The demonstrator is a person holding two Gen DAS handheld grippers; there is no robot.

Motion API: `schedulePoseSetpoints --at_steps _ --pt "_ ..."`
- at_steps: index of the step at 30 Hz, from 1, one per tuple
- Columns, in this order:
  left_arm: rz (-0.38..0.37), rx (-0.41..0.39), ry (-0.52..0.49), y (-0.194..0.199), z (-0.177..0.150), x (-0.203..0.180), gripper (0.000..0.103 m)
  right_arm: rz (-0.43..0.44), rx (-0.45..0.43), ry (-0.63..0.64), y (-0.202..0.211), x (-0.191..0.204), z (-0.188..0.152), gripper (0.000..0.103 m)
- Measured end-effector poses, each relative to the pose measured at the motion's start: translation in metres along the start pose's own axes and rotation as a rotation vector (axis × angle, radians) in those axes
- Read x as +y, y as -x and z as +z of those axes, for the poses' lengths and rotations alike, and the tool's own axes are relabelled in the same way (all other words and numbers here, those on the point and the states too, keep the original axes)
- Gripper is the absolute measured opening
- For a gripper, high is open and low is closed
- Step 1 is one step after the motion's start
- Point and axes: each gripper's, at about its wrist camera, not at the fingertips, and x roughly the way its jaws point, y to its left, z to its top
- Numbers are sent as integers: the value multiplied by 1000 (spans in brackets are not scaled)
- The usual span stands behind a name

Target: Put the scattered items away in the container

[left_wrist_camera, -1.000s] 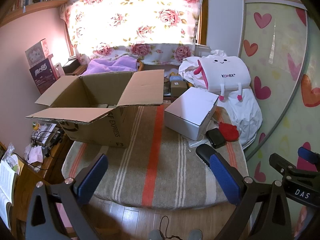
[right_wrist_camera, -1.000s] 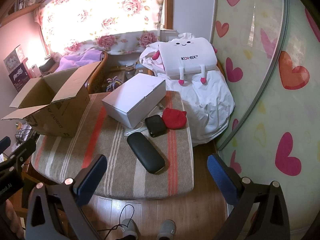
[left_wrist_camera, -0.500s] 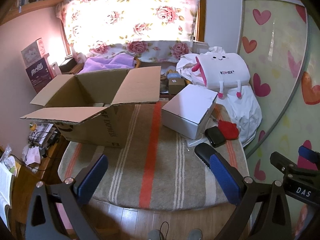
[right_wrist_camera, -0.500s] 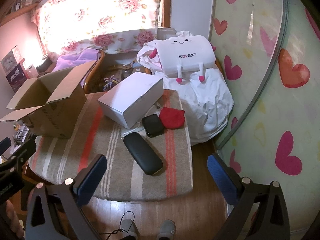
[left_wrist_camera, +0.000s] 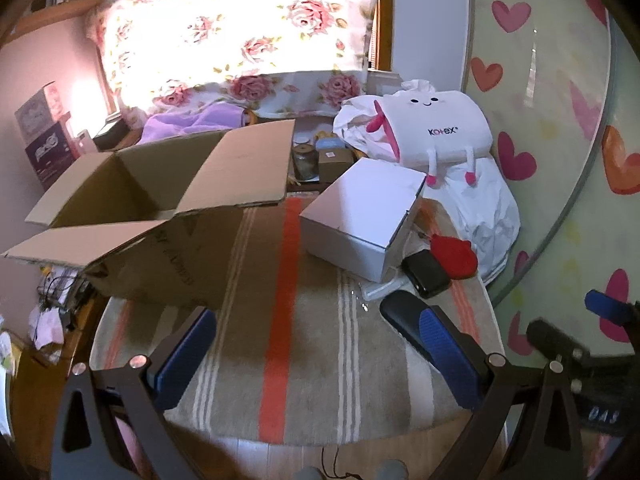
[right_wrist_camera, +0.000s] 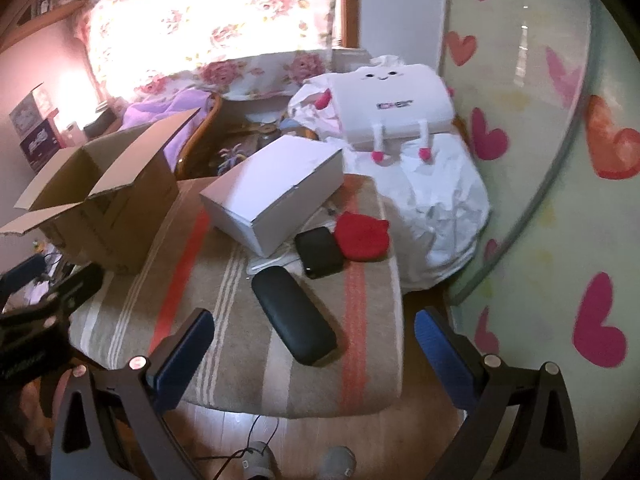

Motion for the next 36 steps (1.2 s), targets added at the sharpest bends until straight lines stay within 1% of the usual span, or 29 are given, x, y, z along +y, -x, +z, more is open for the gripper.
schedulePoseSetpoints --at_steps 5,14,19,22,27,31,33,36 --pt "-37 -9 -31 -30 10 -5 103 52 34 50 -38 -1 -4 103" --pt "-120 -5 -98 -92 23 -16 103 110 90 163 -110 -2 -12 103" --pt "-166 -3 -139 -122 26 -17 103 142 170 237 -160 3 -21 103" --pt "-175 6 -152 -134 25 -14 103 150 210 269 -182 5 -26 103" --pt "-172 3 -151 -139 26 -9 103 169 264 299 -207 8 -30 103" --pt "-165 1 -153 -140 26 -8 103 158 303 353 -221 16 -37 103" --pt "-161 1 -157 -140 26 -8 103 161 328 357 -228 17 -40 103" --pt "-168 3 -158 -140 26 -9 103 171 350 347 -233 18 -41 99"
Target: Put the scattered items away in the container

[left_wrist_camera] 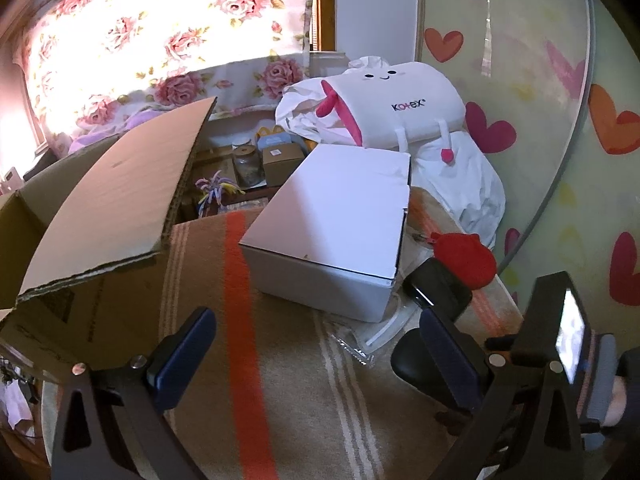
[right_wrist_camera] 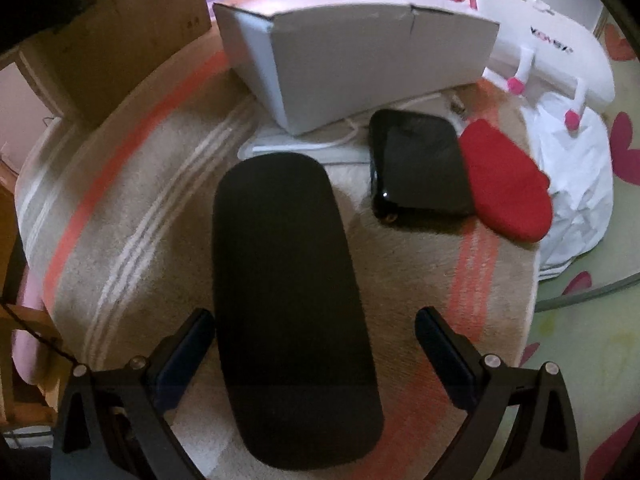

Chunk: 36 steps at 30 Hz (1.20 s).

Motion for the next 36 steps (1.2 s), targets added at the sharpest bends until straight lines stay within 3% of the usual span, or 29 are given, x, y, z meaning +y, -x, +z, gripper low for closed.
schedulePoseSetpoints --at_steps 2,12,14,28,36 --pt "-1 -2 -5 0 0 -1 103 -10 12 4 -3 1 1 88" --pt "-14 -12 -10 3 3 -5 103 -13 15 29 -3 1 -1 84" --pt "-13 -11 -10 4 3 -6 103 -21 -8 33 1 3 -3 67" --pt "-35 12 -39 -3 3 -27 103 -57 -158 -32 55 -16 -31 67" --pt "-40 41 -44 -25 0 -68 103 -122 -171 -113 91 -41 -49 67"
